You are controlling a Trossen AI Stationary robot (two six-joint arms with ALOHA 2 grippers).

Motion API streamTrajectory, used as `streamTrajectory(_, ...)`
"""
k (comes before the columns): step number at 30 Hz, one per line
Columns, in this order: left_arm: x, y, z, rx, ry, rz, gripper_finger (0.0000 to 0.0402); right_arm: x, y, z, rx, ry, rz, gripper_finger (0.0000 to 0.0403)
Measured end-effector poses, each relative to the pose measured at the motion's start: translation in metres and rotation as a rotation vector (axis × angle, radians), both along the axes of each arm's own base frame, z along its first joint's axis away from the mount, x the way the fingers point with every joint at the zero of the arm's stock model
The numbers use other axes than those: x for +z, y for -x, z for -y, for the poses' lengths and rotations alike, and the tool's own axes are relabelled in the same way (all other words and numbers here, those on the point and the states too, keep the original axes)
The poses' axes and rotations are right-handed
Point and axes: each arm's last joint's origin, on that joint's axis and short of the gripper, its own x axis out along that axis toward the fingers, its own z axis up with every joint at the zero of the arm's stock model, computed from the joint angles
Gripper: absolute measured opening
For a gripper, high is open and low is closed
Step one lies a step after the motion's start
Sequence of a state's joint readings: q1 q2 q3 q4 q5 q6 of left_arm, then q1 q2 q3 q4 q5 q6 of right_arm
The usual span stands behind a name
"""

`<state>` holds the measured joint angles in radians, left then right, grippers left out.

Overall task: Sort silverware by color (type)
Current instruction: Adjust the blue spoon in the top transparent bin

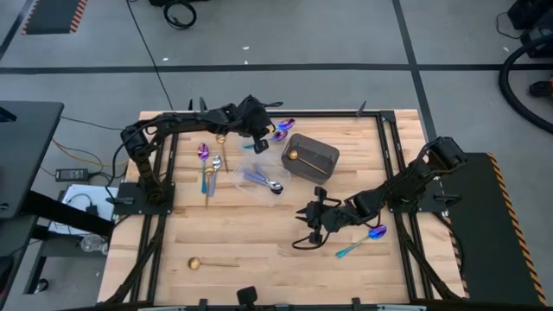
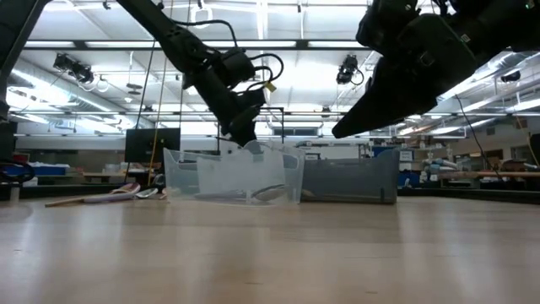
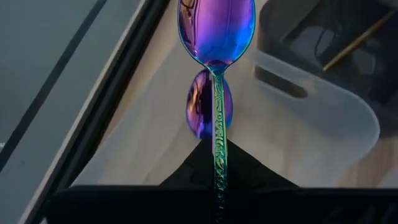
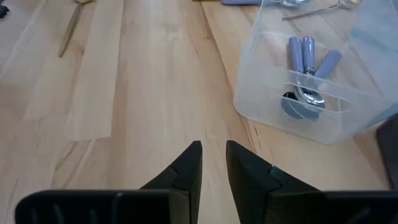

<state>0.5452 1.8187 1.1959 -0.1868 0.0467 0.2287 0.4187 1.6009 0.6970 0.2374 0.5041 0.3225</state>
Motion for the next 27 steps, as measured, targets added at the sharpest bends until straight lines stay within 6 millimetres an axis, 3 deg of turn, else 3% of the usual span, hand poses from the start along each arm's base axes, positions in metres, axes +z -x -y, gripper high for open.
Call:
streamTrajectory(4, -0.018, 0.01, 0.005, 0.007, -0.005, 0.027, 0.0022, -0.006, 0.004, 0.002, 0.0, -0.004, 0.008, 0.0083)
streamTrajectory(14, -0.032, 0.025, 0.002, 0.032, -0.088, 0.154, 0.0022, -0.005, 0.003, 0.002, 0.001, -0.015, 0.038, 0.0083)
streamTrajectory(27, -0.045, 0.035, 0.005, 0.022, -0.055, 0.153, 0.0022, -0.004, 0.003, 0.002, 0.006, -0.021, 0.042, 0.0083)
